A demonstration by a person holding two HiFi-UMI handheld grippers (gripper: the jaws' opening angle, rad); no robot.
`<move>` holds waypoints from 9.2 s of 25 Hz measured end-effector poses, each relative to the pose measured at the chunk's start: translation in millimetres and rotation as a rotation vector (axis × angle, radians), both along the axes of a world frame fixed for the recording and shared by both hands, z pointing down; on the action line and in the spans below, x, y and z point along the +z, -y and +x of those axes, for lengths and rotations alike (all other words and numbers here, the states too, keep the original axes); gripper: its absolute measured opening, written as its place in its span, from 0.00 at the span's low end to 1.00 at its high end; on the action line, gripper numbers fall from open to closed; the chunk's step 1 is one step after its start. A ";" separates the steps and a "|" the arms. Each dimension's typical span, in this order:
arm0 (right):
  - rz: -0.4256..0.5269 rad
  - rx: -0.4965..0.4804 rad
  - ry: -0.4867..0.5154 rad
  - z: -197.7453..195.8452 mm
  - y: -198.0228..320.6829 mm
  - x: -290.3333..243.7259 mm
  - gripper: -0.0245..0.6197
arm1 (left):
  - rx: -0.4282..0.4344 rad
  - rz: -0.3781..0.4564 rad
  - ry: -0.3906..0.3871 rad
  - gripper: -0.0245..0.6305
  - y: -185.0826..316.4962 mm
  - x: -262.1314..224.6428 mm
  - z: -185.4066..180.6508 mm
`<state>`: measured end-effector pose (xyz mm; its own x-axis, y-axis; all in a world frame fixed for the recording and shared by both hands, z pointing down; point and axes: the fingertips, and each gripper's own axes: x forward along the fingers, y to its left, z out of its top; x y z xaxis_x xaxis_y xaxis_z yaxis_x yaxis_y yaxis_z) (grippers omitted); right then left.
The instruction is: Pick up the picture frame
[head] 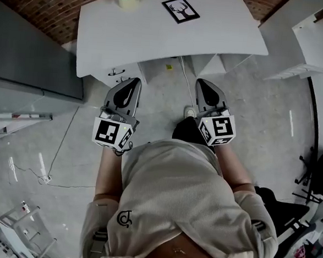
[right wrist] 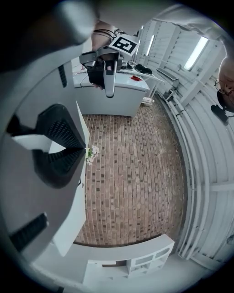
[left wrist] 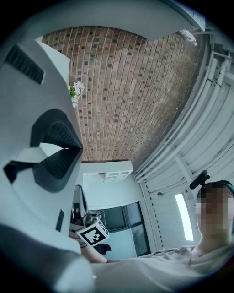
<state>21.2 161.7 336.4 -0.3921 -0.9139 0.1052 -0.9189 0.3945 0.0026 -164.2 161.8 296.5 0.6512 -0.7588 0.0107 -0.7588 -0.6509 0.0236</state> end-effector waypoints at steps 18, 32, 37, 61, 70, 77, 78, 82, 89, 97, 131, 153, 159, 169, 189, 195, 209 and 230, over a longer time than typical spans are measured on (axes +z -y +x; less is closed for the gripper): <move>-0.207 -0.190 -0.038 130.5 260.1 38.8 0.05 | -0.230 -0.091 0.004 0.06 208.9 18.9 136.7; -0.363 -0.112 -0.062 106.8 389.2 91.3 0.05 | -0.162 -0.176 -0.014 0.06 361.1 66.2 104.0; -0.450 -0.089 -0.102 95.5 440.0 123.9 0.05 | -0.124 -0.198 -0.014 0.06 413.3 87.1 92.2; -0.878 -0.076 -0.378 107.6 543.7 276.3 0.25 | -0.051 -0.274 0.026 0.06 491.0 152.6 91.5; -0.934 -0.058 -0.324 108.4 540.8 279.8 0.22 | -0.040 -0.261 0.035 0.06 488.6 151.9 95.3; -0.945 -0.017 -0.338 112.1 519.8 279.5 0.19 | -0.037 -0.206 0.007 0.06 473.8 132.2 107.4; -0.947 -0.012 -0.337 112.7 515.4 278.9 0.18 | -0.039 -0.201 0.013 0.06 469.3 131.3 107.6; -0.954 -0.006 -0.329 115.8 495.5 277.2 0.16 | -0.048 -0.172 0.036 0.06 452.3 125.3 111.3; -0.972 0.042 -0.290 123.5 450.0 276.8 0.15 | -0.080 -0.142 0.018 0.06 409.3 116.1 114.7; -0.981 0.052 -0.269 115.5 383.5 283.3 0.15 | -0.110 -0.146 0.008 0.06 350.1 123.9 110.9; -0.967 -0.004 -0.255 120.0 236.0 282.9 0.15 | -0.097 -0.768 -0.349 0.29 169.9 281.1 158.2; -0.978 -0.024 -0.180 122.2 208.5 281.8 0.16 | -0.048 -1.074 -0.762 0.20 181.1 332.8 184.9; -0.954 -0.053 -0.175 125.1 206.6 279.8 0.17 | -0.045 -1.085 -0.800 0.18 179.8 331.0 188.4; -0.728 -0.078 -0.108 125.6 223.6 223.8 0.15 | -0.015 -1.005 -0.827 0.16 192.7 294.4 183.2; -0.332 -0.098 -0.053 131.0 244.5 89.4 0.05 | -0.019 -0.733 -1.047 0.16 235.9 142.4 158.5; -0.166 -0.097 -0.010 116.1 266.5 36.0 0.05 | 0.031 -0.590 -1.063 0.16 265.4 72.6 124.6; 0.026 -0.031 0.017 89.0 299.6 -43.8 0.05 | 0.056 -0.431 -1.092 0.16 310.7 -21.5 64.9; 0.057 -0.076 -0.048 69.5 316.9 -49.0 0.04 | 0.030 -0.412 -1.195 0.16 322.3 -23.2 43.6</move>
